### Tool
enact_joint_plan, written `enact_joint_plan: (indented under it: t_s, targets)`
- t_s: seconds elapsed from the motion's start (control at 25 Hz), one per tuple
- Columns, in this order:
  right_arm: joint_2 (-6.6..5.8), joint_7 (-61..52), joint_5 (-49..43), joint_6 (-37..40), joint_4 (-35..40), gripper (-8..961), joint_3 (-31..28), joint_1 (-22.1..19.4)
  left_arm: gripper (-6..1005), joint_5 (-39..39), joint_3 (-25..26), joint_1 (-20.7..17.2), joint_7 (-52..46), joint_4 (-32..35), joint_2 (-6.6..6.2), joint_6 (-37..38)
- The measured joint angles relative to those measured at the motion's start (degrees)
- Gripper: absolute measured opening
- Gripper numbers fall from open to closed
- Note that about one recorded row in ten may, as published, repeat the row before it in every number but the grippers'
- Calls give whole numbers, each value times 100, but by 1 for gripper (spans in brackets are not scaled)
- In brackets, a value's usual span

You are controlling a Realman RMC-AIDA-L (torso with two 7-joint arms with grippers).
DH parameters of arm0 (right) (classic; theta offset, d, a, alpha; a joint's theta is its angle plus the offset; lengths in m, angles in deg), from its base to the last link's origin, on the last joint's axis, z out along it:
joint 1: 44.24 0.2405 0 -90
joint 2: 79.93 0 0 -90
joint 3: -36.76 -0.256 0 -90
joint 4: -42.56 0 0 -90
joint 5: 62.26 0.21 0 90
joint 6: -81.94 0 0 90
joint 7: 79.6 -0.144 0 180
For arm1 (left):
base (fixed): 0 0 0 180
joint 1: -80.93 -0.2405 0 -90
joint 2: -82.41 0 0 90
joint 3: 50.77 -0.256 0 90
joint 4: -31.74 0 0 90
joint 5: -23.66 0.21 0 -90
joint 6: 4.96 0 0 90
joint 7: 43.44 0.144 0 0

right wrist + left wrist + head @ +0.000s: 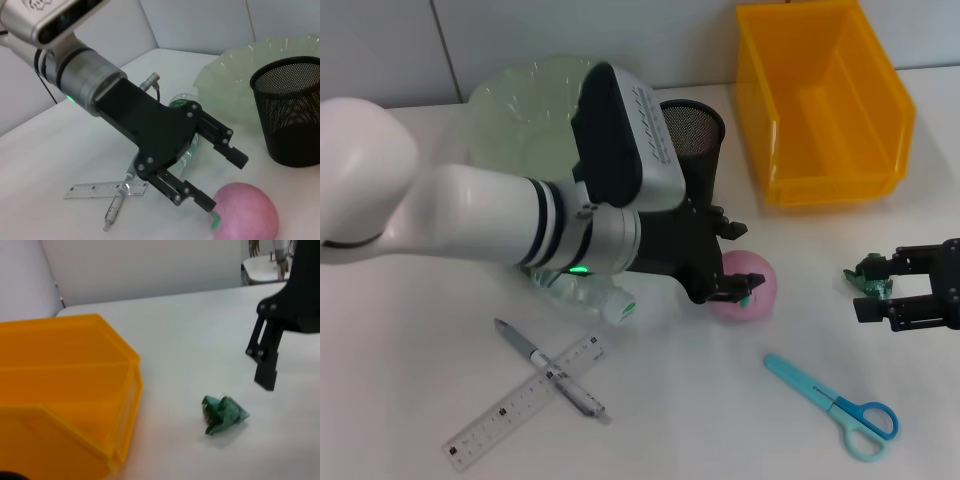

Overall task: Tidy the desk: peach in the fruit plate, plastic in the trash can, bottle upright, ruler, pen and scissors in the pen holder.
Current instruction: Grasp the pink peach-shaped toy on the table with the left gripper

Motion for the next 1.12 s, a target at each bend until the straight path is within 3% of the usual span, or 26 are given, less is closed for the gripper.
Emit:
enact_joint_plan:
  t_s: [0.12, 0.2, 0.4, 0.88, 1.12]
  targets:
    - [0, -1, 0, -2, 0, 694, 0, -1, 493, -20, -258, 6, -28, -2, 0, -275]
    - [0, -2, 0, -10, 0, 694, 0, -2, 728, -24, -494, 56, -139, -31, 1, -486]
    - [0, -5, 0, -21, 0, 692, 0, 2, 829, -29, -591, 90, -204, -99, 0, -550]
    - [0, -7, 3, -27, 0, 688, 0, 5, 819, -225, -885, 76, -197, -109, 0, -625]
    - [0, -7, 22, -28, 0, 686, 0, 5, 569, -300, -920, 51, -194, -59, 0, -677]
